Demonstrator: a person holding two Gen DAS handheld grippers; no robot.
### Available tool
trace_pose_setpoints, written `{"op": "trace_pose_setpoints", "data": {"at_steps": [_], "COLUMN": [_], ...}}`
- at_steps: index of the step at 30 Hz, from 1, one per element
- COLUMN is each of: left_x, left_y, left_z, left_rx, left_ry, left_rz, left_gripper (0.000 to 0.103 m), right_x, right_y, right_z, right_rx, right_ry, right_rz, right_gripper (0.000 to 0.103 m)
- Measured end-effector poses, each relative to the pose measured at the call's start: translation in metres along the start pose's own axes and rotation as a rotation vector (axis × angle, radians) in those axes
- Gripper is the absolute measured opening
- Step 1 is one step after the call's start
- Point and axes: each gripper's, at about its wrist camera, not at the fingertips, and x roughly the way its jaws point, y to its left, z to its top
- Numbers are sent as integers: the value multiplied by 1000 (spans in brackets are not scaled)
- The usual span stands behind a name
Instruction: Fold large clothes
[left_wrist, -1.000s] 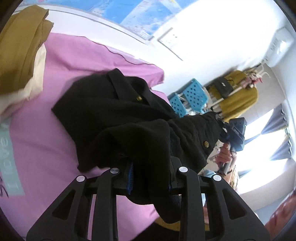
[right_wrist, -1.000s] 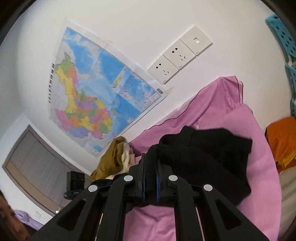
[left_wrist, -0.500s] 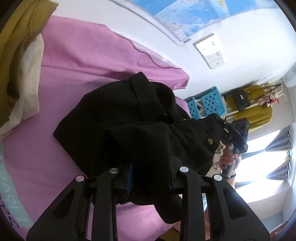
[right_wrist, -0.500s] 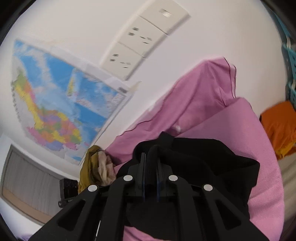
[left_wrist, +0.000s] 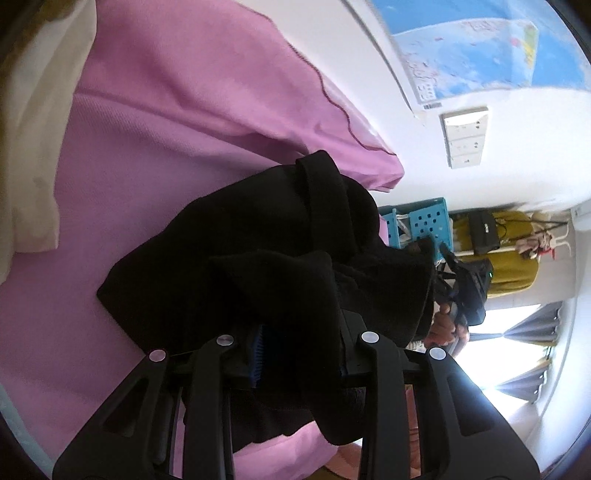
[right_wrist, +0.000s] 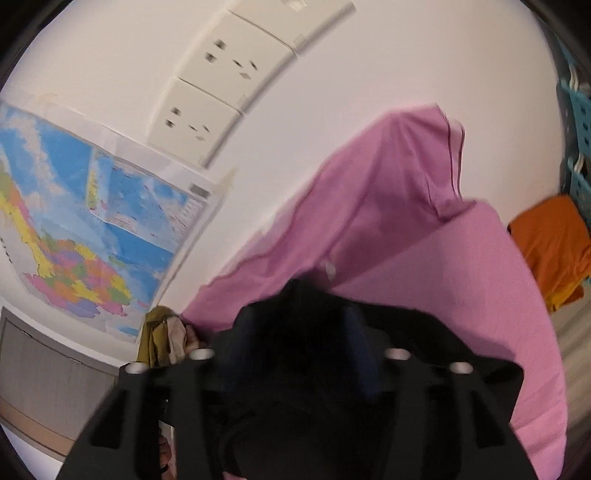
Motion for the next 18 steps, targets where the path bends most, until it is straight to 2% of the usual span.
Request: {"op": "trace_pose_setpoints", "data": {"at_steps": [3, 5, 6, 7, 9, 11, 12, 13, 15, 16, 17, 18], "left_x": [1, 1, 2, 2, 2, 0, -1, -3, -7, -8, -11, -14], "left_y": [3, 4, 5, 6, 8, 9, 10, 10, 8, 7, 6, 3], "left_z": [5, 5, 5, 5, 5, 3, 2, 1, -3, -5, -6, -7], "left_rx": [-14, -21, -25, -30, -39, -45, -44, -39, -28, -22, -10, 6], "left_ry": [-3, -5, -5, -3, -3, -3, -7, -12, -23, -27, -39, -55], "left_rz": [-23, -30, -33, -36, -41, -54, -64, -74, -93, -102, -111, -113], "left_gripper": [32, 31, 31, 31, 31, 34, 35, 38, 44, 51, 58, 62], "right_x": [-9, -10, -7, -3, 6, 10, 12, 13, 17, 20, 22, 23], "right_y": [18, 36, 47, 54, 58, 52, 45, 39, 25, 20, 17, 15], "right_z": [-6, -15, -22, -27, -34, -36, -35, -36, -40, -44, -48, -51], "right_rx": [-98, -208, -293, -351, -418, -446, -456, -458, -469, -484, -504, -523], "right_ry": [-28, -22, -17, -15, -7, -1, 6, 12, 85, 122, 133, 151], "right_rz": [4, -30, -86, -142, -230, -293, -334, -369, -378, -379, -394, -386], "right_gripper": [53, 53, 55, 61, 61, 70, 78, 79, 78, 72, 62, 34]}}
